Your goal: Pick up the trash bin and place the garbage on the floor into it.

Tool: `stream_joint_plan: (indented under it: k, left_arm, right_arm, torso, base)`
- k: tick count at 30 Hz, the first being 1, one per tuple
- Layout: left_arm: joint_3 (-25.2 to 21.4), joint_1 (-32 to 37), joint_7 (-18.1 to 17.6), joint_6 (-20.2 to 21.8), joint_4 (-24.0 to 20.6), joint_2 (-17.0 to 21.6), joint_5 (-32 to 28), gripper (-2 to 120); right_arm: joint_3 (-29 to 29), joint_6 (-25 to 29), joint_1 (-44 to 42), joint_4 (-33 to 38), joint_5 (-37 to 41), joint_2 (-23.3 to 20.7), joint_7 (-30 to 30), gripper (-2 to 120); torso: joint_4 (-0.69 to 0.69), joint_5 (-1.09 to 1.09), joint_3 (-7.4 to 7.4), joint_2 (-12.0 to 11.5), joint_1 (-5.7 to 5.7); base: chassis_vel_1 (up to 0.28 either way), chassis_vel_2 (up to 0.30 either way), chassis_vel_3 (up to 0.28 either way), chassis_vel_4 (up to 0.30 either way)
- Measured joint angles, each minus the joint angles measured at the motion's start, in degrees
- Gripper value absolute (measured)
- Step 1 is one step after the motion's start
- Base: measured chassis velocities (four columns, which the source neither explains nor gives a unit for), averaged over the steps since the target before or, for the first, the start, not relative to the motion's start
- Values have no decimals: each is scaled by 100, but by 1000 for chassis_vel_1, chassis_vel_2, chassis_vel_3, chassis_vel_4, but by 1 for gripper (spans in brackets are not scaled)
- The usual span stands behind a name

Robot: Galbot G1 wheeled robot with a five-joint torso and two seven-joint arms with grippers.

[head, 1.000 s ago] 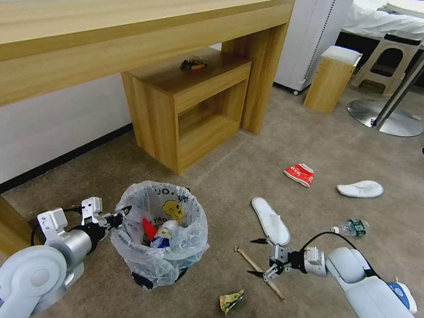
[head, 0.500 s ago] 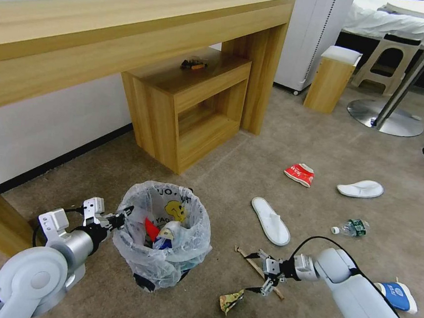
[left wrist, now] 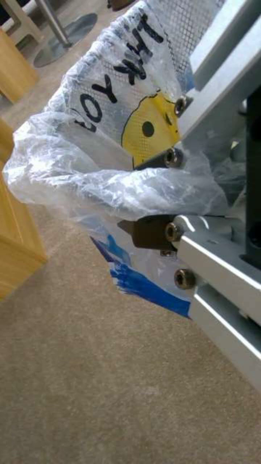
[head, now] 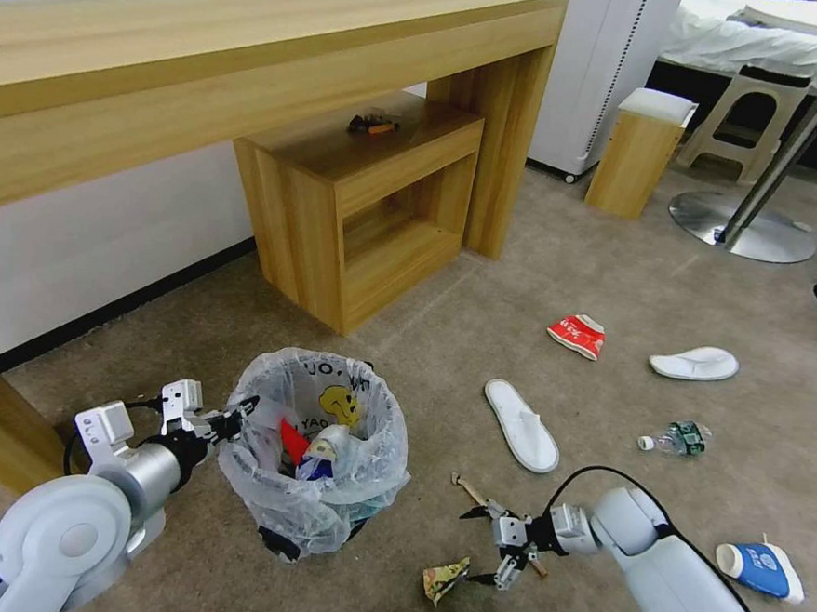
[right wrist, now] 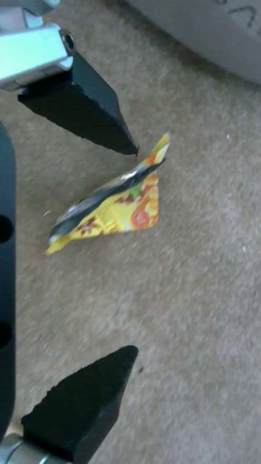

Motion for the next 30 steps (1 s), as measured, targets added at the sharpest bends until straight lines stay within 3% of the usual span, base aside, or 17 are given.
stream_joint_plan:
  k: [27,30]
  left_arm:
    - [18,4,16,-2,-7,-32,15,2]
    - [6,14,16,-3,-28,-36,15,2]
  right_arm:
    - [15,73,-306,-280,-323,244,299,100]
    - [20,99,-296,-364,-417,304,297,89]
  torso:
    - [0,-1,0,0,0]
    - [0,-1,0,0,0]
  base:
    - [0,0,0,0]
    - [0,0,0,0]
